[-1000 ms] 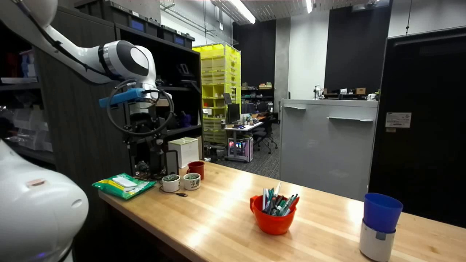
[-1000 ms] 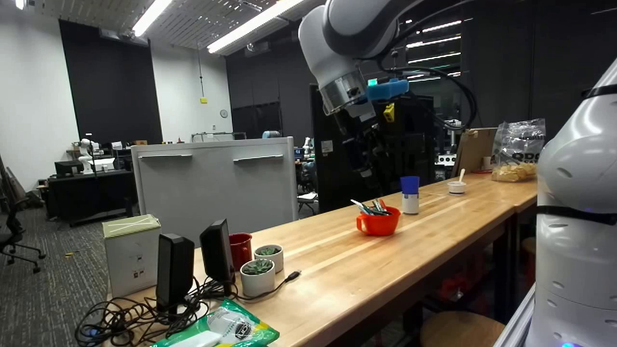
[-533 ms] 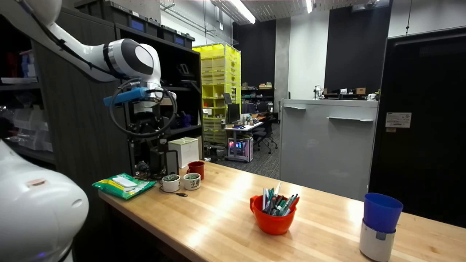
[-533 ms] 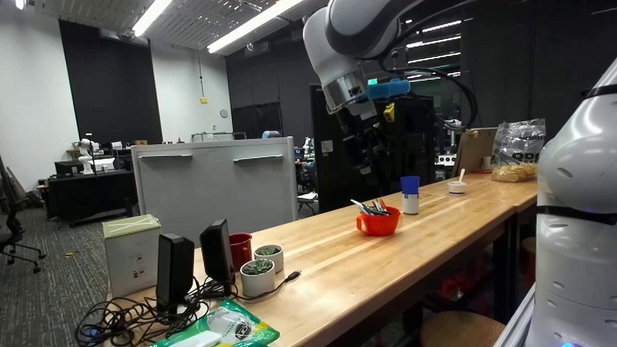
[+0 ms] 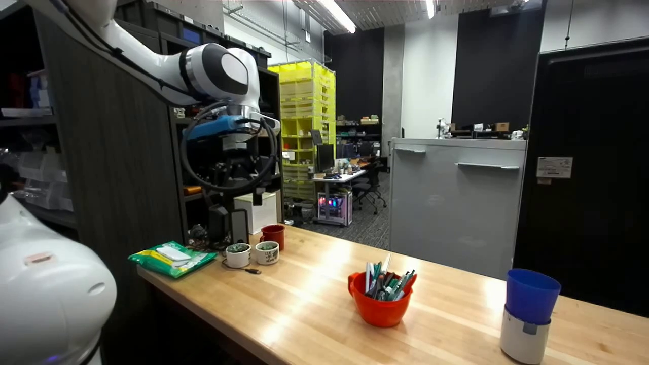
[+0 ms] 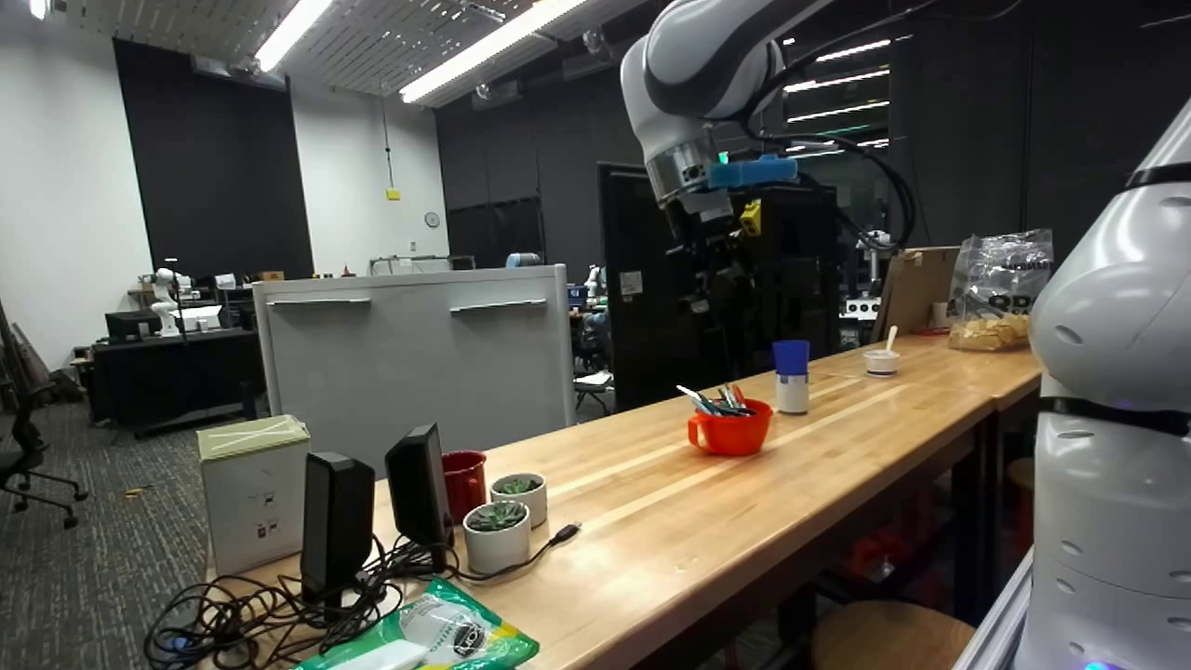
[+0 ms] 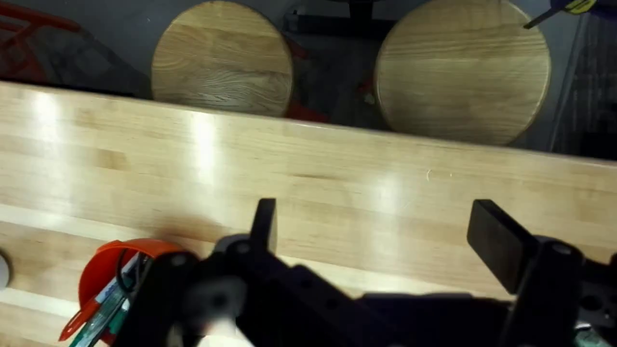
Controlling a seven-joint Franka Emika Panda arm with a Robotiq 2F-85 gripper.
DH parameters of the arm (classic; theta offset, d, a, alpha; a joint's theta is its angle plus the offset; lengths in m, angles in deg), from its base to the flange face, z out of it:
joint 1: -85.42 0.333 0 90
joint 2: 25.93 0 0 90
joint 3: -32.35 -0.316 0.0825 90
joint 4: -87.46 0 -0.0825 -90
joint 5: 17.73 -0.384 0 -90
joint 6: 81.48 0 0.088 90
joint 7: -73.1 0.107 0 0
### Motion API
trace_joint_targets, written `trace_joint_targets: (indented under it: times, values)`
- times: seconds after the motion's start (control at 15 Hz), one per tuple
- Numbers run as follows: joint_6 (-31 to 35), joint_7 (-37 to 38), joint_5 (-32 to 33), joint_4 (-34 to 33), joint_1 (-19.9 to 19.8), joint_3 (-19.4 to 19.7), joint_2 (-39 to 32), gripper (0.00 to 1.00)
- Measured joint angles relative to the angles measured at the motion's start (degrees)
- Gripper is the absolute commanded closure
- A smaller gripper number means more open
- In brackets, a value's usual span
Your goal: Remove the blue cup from the white cup
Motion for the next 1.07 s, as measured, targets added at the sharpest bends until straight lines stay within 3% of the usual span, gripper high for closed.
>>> trace_joint_targets:
  times: [0.6,1.07]
  values:
    - [3.45,-0.86,6.95,-8.41,-6.38,7.05,-7.67,0.00]
    - [3.44,-0.83,6.96,-10.06,-6.63,7.50,-9.18,0.00]
